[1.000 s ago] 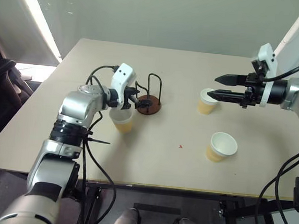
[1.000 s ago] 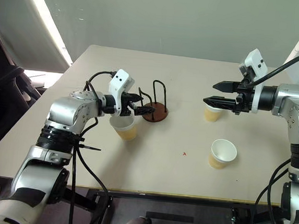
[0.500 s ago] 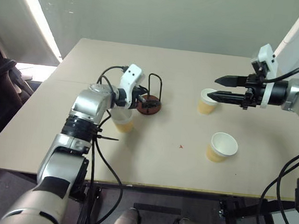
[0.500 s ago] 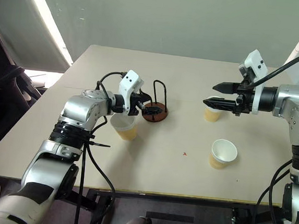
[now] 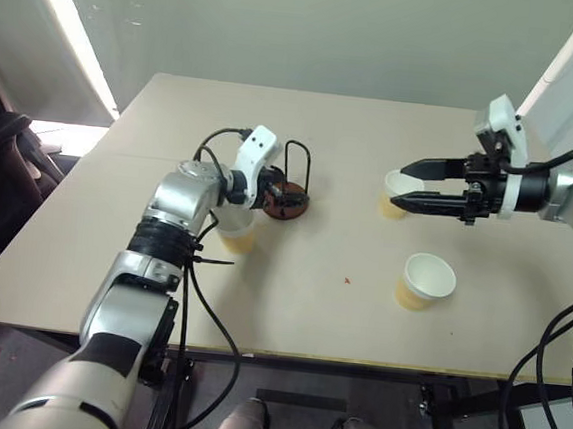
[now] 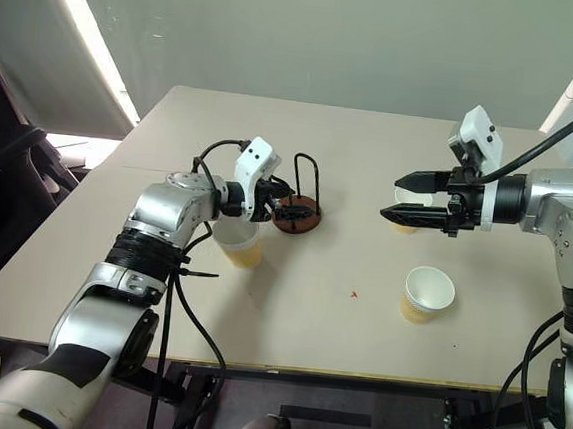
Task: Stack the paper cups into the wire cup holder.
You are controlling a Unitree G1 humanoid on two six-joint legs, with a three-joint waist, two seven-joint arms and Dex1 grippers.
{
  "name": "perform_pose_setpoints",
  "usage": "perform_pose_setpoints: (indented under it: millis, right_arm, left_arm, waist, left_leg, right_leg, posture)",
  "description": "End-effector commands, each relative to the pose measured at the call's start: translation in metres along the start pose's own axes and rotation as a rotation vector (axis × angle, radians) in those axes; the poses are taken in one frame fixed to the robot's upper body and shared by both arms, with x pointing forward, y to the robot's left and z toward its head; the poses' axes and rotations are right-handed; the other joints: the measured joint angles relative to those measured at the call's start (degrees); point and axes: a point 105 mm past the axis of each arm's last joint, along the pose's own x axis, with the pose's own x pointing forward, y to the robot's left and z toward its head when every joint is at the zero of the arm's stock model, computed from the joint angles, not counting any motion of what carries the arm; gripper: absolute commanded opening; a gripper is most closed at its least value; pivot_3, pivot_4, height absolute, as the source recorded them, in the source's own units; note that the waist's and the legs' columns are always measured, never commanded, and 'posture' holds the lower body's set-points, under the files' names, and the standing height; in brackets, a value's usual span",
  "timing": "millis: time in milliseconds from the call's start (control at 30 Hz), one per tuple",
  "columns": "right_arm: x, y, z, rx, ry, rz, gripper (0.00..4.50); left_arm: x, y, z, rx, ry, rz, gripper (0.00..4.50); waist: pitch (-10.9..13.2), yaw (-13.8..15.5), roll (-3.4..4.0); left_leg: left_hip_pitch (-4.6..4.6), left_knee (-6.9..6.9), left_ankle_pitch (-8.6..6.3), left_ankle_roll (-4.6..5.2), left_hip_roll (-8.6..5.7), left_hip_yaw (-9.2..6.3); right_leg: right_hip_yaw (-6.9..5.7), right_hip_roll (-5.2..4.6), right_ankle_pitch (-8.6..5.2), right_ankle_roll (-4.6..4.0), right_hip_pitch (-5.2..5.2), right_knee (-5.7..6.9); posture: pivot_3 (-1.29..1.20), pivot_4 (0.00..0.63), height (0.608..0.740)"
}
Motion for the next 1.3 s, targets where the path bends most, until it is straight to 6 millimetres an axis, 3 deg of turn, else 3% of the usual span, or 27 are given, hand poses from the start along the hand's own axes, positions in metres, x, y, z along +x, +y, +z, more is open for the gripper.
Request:
perform_pose_setpoints:
  millis: [33, 233, 267, 500, 800, 933, 1300]
  right_arm:
    - [-0.003, 0.003, 0.011, -0.048, -0.016, 0.003, 3.46]
    - [-0.005, 0.004, 0.010, -0.038, -0.018, -0.005, 3.46]
    - [-0.006, 0.004, 0.010, -0.037, -0.018, -0.007, 3.46]
    - [-0.010, 0.002, 0.007, -0.044, -0.002, -0.026, 3.46]
    - [-0.030, 0.006, -0.003, -0.034, 0.064, -0.055, 3.46]
    - [-0.039, 0.014, -0.006, -0.030, 0.094, -0.055, 3.46]
    - [-0.075, 0.016, -0.005, -0.039, 0.162, -0.160, 3.46]
  left_arm:
    - [-0.003, -0.003, 0.022, 0.049, -0.058, -0.019, 2.37]
    - [-0.004, -0.002, 0.023, 0.054, -0.056, -0.022, 0.15]
    - [-0.004, -0.002, 0.024, 0.057, -0.057, -0.021, 0.06]
    - [-0.005, -0.012, 0.032, 0.137, -0.047, -0.091, 0.06]
    - [-0.007, -0.076, 0.050, 0.336, -0.019, -0.454, 0.06]
    - [-0.012, -0.093, 0.056, 0.388, -0.012, -0.573, 0.06]
    - [-0.012, -0.123, 0.028, 0.441, 0.079, -0.791, 0.06]
  waist:
    - [0.00, 0.00, 0.00]
    - [0.00, 0.00, 0.00]
    - [0.00, 0.02, 0.00]
    - [0.00, 0.03, 0.00]
    - [0.00, 0.23, 0.00]
    - [0.00, 0.35, 0.00]
    - [0.00, 0.41, 0.00]
  left_leg:
    - [-0.01, 0.02, 0.00, 0.01, 0.00, 0.00]
    - [-0.09, 0.21, -0.05, 0.08, -0.01, -0.01]
    - [-0.11, 0.25, -0.06, 0.09, -0.01, -0.01]
    - [-0.16, 0.39, -0.10, 0.15, -0.02, -0.04]
    - [-0.39, 0.60, -0.20, 0.27, -0.06, -0.09]
    - [-0.48, 0.61, -0.22, 0.28, -0.06, -0.08]
    - [-0.42, 0.66, -0.32, 0.43, -0.04, -0.13]
  right_leg:
    - [0.00, 0.00, 0.00, 0.01, 0.00, 0.00]
    - [0.01, 0.00, 0.00, 0.05, 0.00, 0.01]
    - [0.01, 0.00, 0.01, 0.07, 0.00, 0.01]
    - [0.06, 0.00, 0.04, 0.12, 0.01, 0.01]
    - [0.07, 0.00, 0.05, 0.23, 0.01, -0.07]
    - [0.07, -0.01, 0.25, 0.65, 0.00, -0.08]
    - [0.24, -0.05, 0.23, 0.93, 0.00, -0.17]
  posture:
    - [0.00, 0.150, 0.740]
    - [0.00, 0.150, 0.740]
    - [0.00, 0.150, 0.740]
    - [0.00, 0.150, 0.740]
    - [0.00, 0.150, 0.740]
    - [0.00, 0.150, 0.740]
    - [0.00, 0.150, 0.740]
